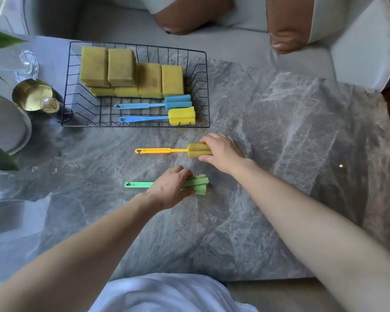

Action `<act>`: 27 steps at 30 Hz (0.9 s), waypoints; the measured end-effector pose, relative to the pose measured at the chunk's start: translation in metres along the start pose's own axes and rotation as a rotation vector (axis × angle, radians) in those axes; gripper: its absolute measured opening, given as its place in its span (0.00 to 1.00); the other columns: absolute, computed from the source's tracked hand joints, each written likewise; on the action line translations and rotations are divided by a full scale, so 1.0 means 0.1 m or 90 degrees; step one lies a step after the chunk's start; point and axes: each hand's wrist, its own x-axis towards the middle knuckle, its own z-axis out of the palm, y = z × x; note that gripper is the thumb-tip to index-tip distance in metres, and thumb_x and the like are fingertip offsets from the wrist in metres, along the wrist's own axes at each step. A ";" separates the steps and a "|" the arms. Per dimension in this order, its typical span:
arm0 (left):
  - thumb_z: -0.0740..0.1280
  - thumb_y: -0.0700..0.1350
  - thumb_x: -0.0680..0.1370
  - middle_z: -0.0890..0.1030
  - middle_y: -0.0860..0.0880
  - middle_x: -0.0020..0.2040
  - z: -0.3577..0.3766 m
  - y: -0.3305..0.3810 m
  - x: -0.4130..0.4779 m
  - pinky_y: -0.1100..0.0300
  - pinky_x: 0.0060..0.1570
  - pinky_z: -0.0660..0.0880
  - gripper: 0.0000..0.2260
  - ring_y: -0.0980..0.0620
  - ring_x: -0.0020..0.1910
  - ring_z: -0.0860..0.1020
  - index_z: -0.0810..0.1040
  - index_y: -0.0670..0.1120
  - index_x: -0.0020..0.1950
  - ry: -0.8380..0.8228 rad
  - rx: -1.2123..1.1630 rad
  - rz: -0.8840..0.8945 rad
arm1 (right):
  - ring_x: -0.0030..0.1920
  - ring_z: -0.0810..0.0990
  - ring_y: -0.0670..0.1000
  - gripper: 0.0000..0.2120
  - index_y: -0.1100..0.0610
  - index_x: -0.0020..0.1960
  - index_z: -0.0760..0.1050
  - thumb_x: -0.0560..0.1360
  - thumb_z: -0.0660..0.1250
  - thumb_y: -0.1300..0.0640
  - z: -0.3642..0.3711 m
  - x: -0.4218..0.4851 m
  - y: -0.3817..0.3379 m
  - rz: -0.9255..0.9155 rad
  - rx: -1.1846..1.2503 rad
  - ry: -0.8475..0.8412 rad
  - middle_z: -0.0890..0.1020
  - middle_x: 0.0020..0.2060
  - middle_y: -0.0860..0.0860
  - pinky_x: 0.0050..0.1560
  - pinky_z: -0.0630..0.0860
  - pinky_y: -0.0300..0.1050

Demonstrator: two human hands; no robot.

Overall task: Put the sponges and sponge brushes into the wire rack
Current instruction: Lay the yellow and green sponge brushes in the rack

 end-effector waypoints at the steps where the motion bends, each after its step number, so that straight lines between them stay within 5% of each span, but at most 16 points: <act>1: 0.72 0.55 0.76 0.77 0.46 0.55 -0.02 -0.01 -0.02 0.52 0.54 0.74 0.19 0.43 0.55 0.77 0.76 0.47 0.62 -0.002 -0.009 -0.013 | 0.61 0.74 0.53 0.24 0.49 0.64 0.73 0.72 0.72 0.42 0.01 0.01 0.00 0.002 0.005 -0.001 0.77 0.59 0.48 0.58 0.66 0.50; 11: 0.70 0.52 0.79 0.77 0.44 0.51 -0.33 -0.12 -0.21 0.50 0.50 0.76 0.17 0.42 0.48 0.79 0.78 0.43 0.62 0.050 -0.065 -0.071 | 0.56 0.75 0.55 0.12 0.50 0.55 0.72 0.75 0.70 0.48 0.02 0.00 -0.02 -0.022 0.059 -0.018 0.77 0.53 0.49 0.51 0.73 0.52; 16: 0.68 0.49 0.80 0.77 0.44 0.51 -0.51 -0.08 -0.30 0.57 0.46 0.71 0.15 0.45 0.46 0.77 0.79 0.43 0.62 0.118 -0.085 -0.066 | 0.53 0.76 0.55 0.09 0.53 0.53 0.73 0.76 0.68 0.51 -0.06 -0.08 -0.05 -0.063 0.071 -0.022 0.77 0.51 0.51 0.51 0.73 0.52; 27: 0.69 0.50 0.79 0.74 0.50 0.51 -1.22 0.01 -0.33 0.63 0.46 0.67 0.18 0.52 0.44 0.73 0.78 0.43 0.66 0.214 -0.029 0.042 | 0.48 0.72 0.48 0.10 0.54 0.51 0.75 0.73 0.72 0.52 -0.95 0.41 -0.29 -0.189 0.092 0.159 0.78 0.47 0.48 0.47 0.69 0.45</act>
